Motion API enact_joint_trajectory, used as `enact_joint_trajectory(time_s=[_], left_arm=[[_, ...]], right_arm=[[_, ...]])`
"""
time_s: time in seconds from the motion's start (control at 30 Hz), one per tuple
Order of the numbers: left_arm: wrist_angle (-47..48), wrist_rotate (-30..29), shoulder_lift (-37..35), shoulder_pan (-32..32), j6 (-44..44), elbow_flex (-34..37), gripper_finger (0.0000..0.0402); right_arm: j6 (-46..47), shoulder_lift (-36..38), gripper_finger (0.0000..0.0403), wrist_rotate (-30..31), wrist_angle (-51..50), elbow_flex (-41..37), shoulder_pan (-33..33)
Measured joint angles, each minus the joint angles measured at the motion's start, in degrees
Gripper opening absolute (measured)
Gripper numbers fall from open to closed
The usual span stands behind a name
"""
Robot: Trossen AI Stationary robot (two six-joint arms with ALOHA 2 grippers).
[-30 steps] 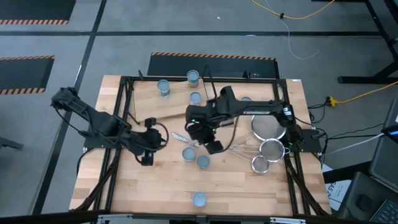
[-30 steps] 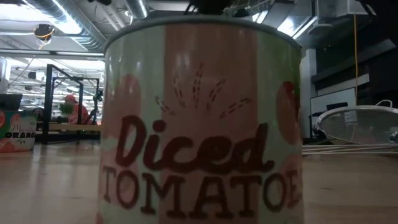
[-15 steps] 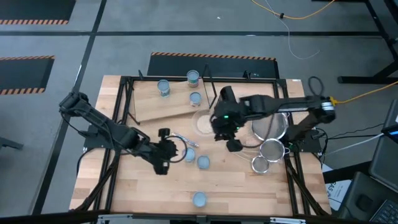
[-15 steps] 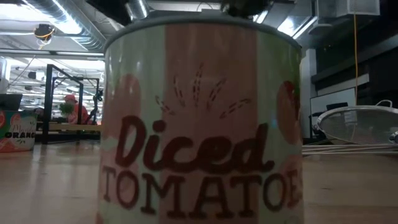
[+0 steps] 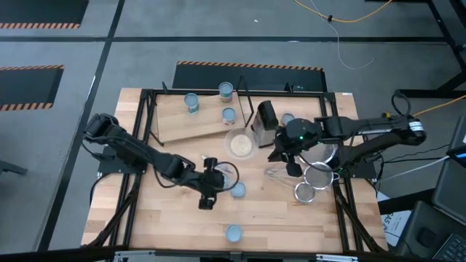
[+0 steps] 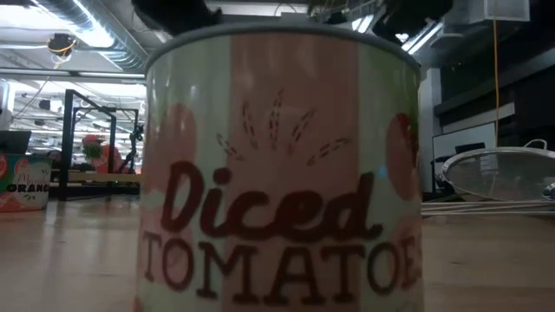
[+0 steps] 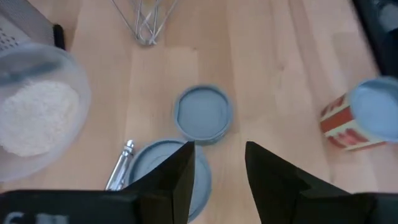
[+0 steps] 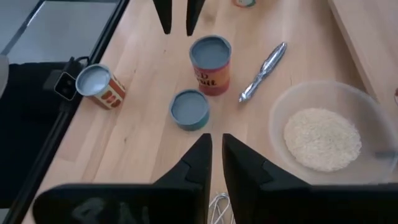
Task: Pick and place cans onto a shelf
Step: Put the red can on the shelf aligned with the other white can
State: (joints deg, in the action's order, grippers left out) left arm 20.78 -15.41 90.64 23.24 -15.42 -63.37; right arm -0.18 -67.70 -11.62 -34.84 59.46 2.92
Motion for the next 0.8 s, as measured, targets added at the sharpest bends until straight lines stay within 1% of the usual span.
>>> enact_joint_trajectory(time_s=[0.13, 0.27, 0.57, 0.67, 0.8], left_arm=[[0.3, -0.3, 3.0, 0.0, 1.0, 0.0, 0.0133], [0.0, -0.4, 5.4, 0.0, 1.0, 0.0, 0.0134], [0.6, -0.6, 7.0, -0.3, 0.9, 0.0, 0.0128], [1.2, -1.0, 7.0, -0.4, 0.9, 0.0, 0.0115], [1.8, -1.2, 7.0, -0.6, 0.9, 0.0, 0.0081]], right_arm=[[0.1, 2.6, 0.0043, 0.0, 4.3, -5.2, 0.0], [0.2, 3.6, 0.0043, 0.0, 7.5, -8.5, 0.0], [0.2, 3.6, 0.0043, 0.0, 10.5, -10.3, 0.0], [0.2, 3.6, 0.0043, 0.0, 11.1, -10.3, 0.0], [0.2, 3.6, 0.0043, 0.0, 11.1, -10.3, 0.0]])
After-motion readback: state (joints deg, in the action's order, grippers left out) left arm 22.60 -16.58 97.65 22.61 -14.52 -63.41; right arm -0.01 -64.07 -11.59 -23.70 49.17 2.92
